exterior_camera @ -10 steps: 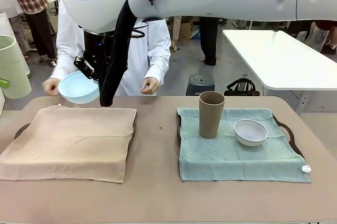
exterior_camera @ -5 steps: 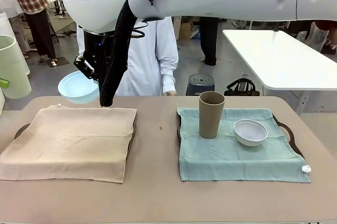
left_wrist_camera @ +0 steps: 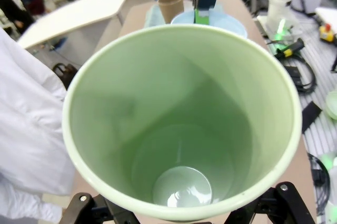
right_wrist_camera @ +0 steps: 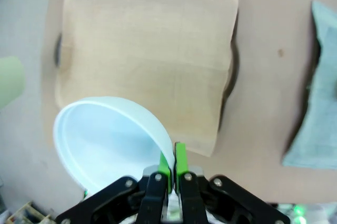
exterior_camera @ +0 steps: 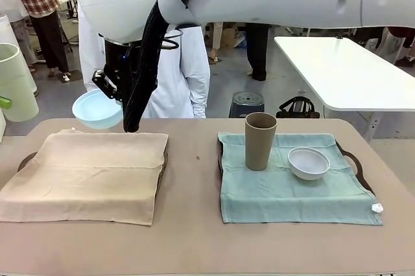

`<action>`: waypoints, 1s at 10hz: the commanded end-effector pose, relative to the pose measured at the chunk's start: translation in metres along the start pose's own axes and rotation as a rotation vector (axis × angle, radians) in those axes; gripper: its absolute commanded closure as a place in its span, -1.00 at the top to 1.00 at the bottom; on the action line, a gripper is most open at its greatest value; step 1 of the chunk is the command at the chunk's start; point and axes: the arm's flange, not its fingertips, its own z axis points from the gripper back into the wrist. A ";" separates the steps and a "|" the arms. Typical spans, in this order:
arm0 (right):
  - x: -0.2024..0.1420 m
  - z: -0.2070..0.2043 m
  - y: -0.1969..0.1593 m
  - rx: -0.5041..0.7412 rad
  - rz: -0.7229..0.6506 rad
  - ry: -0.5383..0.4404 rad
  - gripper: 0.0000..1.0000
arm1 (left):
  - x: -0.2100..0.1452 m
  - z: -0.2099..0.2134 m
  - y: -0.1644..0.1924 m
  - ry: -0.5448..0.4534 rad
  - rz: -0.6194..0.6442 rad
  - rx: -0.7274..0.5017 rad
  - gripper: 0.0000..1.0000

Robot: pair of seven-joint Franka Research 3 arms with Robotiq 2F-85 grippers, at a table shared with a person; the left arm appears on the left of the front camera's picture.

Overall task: Set up a tray with a mat and arrange the tableware.
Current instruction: Place the Picnic Bowl and Reusable plastic cup back onto the Handle tray in front of the human's position.

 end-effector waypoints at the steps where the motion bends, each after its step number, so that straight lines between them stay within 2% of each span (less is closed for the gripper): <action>1: 0.020 -0.055 -0.014 0.041 -0.023 0.036 -0.91 | -0.031 -0.021 0.015 -0.074 0.019 0.017 0.67; 3: 0.030 -0.100 -0.017 0.023 -0.031 0.063 -0.91 | -0.059 -0.057 0.019 -0.073 0.028 -0.014 0.67; 5: 0.036 -0.130 -0.016 0.016 -0.030 0.083 -0.91 | -0.090 -0.086 0.027 -0.041 0.102 -0.081 0.67; 8: 0.038 -0.141 -0.020 0.026 -0.040 0.108 -0.91 | -0.110 -0.097 0.028 -0.087 0.181 -0.153 0.67; 10: 0.033 -0.149 -0.020 -0.007 -0.044 0.098 -0.91 | -0.112 -0.105 0.021 -0.051 0.138 -0.120 0.67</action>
